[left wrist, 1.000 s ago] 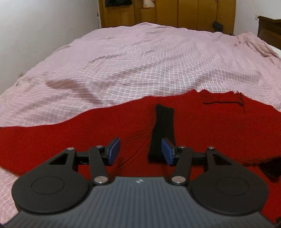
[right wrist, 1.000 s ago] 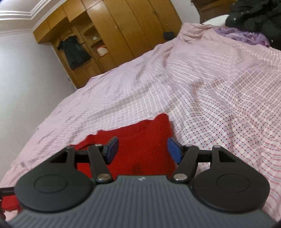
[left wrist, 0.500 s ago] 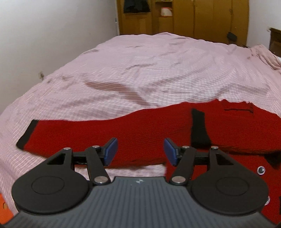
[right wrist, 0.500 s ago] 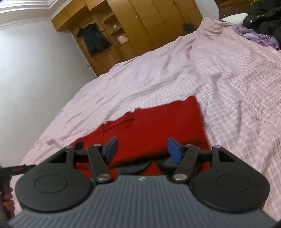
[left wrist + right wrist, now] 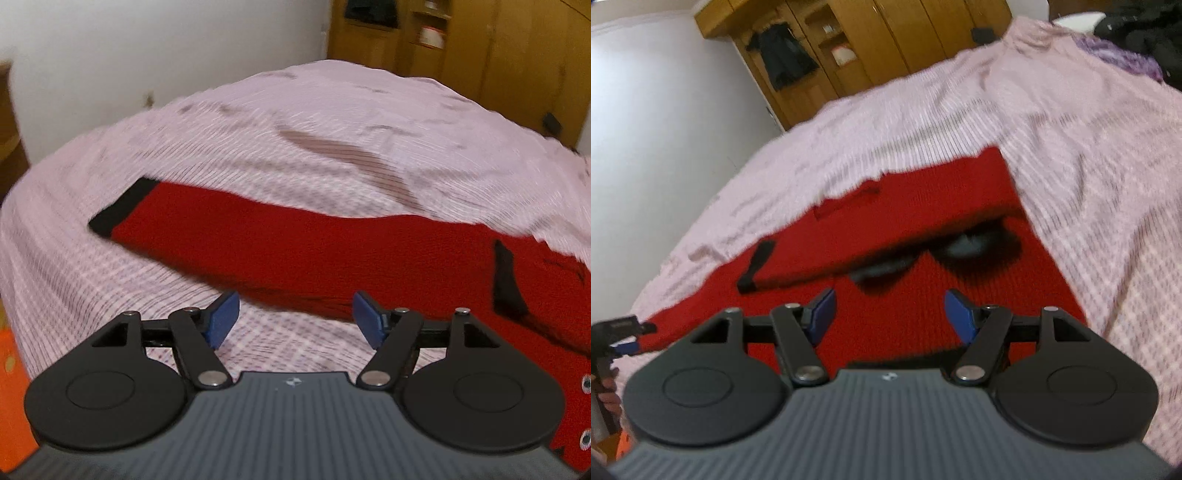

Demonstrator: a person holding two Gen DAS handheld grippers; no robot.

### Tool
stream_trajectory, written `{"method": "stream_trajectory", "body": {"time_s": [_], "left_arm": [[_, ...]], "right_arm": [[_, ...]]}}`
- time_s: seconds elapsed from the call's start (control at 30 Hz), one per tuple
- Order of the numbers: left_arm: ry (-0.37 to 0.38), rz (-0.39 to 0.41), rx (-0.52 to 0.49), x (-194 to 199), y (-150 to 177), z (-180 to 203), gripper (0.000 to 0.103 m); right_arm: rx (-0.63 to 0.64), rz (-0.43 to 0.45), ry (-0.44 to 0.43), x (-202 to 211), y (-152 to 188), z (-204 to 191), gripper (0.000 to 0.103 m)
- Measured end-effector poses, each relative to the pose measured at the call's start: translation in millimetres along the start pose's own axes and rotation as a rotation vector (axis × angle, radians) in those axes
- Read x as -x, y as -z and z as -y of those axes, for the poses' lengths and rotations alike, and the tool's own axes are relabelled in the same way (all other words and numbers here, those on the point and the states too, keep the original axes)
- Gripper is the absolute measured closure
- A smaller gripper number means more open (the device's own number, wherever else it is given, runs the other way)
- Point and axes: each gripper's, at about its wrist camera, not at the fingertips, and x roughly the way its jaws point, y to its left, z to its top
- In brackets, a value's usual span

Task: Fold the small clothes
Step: 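Lift the sleeve with the left gripper and fold it across the body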

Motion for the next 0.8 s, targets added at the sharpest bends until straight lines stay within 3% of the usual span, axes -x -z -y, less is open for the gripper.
{"method": "stream_trajectory", "body": {"time_s": [0.17, 0.3, 0.47, 0.67, 0.8], "left_arm": [[0.071, -0.077, 0.179, -28, 0, -31, 0.028], [0.074, -0.109, 0.251, -50, 2, -40, 0.028], [0.075, -0.085, 0.311, -63, -5, -43, 0.028], [0.126, -0.048, 0.42, -82, -23, -55, 0.028], [0.119, -0.033, 0.424, -99, -29, -56, 0.028]], "right_arm": [[0.005, -0.011, 0.055, -4, 14, -1, 0.036], [0.026, -0.017, 0.073, -3, 20, -3, 0.036], [0.054, -0.025, 0.096, -3, 25, -5, 0.036], [0.084, -0.028, 0.121, -6, 30, -9, 0.036], [0.098, -0.03, 0.136, -10, 32, -12, 0.034]]}}
